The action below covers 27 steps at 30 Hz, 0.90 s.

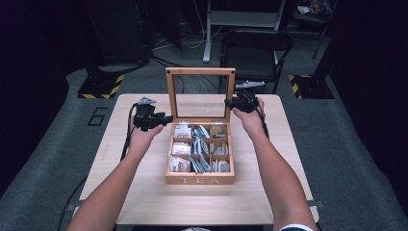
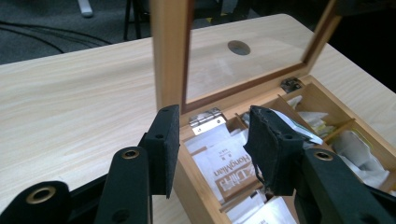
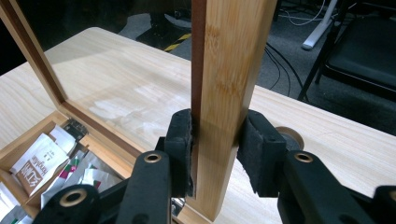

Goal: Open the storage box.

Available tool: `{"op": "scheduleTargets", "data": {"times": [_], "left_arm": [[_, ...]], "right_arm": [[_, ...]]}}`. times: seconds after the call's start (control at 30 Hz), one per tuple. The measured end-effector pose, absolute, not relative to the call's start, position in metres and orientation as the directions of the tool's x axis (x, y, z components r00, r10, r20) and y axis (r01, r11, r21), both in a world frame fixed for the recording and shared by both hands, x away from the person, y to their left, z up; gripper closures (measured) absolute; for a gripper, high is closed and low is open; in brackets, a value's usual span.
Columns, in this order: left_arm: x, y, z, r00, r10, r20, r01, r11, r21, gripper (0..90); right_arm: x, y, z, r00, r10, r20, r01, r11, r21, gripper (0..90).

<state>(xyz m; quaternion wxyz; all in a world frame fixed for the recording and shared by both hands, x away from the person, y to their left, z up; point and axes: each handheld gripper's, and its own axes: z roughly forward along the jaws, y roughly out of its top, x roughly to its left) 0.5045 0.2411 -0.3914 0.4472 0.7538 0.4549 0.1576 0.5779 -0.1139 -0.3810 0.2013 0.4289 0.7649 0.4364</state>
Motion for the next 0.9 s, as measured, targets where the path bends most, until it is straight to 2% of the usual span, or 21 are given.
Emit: {"op": "scheduleTargets", "data": {"times": [0.43, 0.9], "left_arm": [[0.485, 0.243, -0.388, 0.581, 0.804, -0.128, 0.522, -0.247, 0.816, 52.5], [0.481, 0.241, -0.387, 0.592, 0.795, -0.131, 0.529, -0.261, 0.808, 52.4]], "right_arm": [[0.588, -0.112, -0.385, -0.508, 0.854, 0.113, 0.518, 0.198, 0.832, 64.7], [0.598, -0.109, -0.385, -0.487, 0.865, 0.122, 0.548, 0.193, 0.814, 64.0]]}}
